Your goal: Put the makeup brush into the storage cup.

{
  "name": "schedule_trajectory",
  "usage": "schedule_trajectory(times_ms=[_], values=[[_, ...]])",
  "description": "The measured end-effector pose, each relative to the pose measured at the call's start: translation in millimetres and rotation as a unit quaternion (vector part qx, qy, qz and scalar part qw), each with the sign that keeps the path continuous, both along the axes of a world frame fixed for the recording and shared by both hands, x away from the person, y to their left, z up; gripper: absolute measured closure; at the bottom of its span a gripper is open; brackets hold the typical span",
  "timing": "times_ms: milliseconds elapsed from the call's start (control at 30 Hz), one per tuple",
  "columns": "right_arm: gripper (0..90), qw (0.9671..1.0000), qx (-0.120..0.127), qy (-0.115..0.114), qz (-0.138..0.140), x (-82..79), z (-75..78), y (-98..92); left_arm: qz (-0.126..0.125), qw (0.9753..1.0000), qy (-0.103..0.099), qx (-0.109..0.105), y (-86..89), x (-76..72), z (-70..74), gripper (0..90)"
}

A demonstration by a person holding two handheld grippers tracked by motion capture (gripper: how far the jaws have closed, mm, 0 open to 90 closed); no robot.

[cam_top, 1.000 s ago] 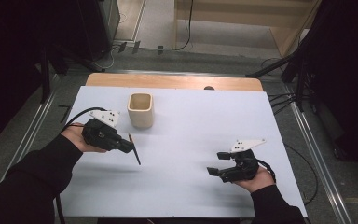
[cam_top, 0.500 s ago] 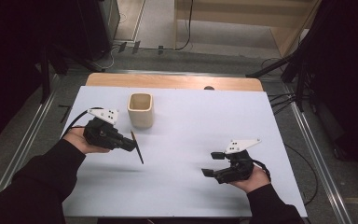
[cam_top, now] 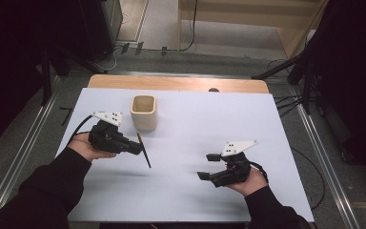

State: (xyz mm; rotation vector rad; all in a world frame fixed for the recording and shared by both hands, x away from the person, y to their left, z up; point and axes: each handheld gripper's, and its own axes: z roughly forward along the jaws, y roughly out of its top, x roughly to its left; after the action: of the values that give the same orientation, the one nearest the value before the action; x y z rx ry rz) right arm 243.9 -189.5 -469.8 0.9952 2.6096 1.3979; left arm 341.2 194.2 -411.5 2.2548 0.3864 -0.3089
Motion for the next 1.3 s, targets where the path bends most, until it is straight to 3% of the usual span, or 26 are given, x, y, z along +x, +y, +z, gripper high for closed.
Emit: schedule_trajectory(times_ms=[300,567,967,1300], values=[[25.7,0.9997,0.012,-0.001,0.021,5.9,1.2,25.0,0.009,0.9997,0.017,-0.016,-6.2,-2.7,-5.4,84.3],[29.0,0.9992,0.023,-0.003,0.033,11.9,3.1,46.2,0.007,0.9994,0.03,-0.017,-18.0,-7.1,-9.8,84.3],[34.1,0.9984,0.034,0.001,0.044,18.4,3.2,70.4,0.013,0.9986,0.043,-0.028,-29.3,-9.4,-11.7,84.3],[36.3,0.998,0.037,0.004,0.051,20.0,3.4,81.1,0.025,0.997,0.052,-0.051,-35.3,-14.6,-13.6,84.3]])
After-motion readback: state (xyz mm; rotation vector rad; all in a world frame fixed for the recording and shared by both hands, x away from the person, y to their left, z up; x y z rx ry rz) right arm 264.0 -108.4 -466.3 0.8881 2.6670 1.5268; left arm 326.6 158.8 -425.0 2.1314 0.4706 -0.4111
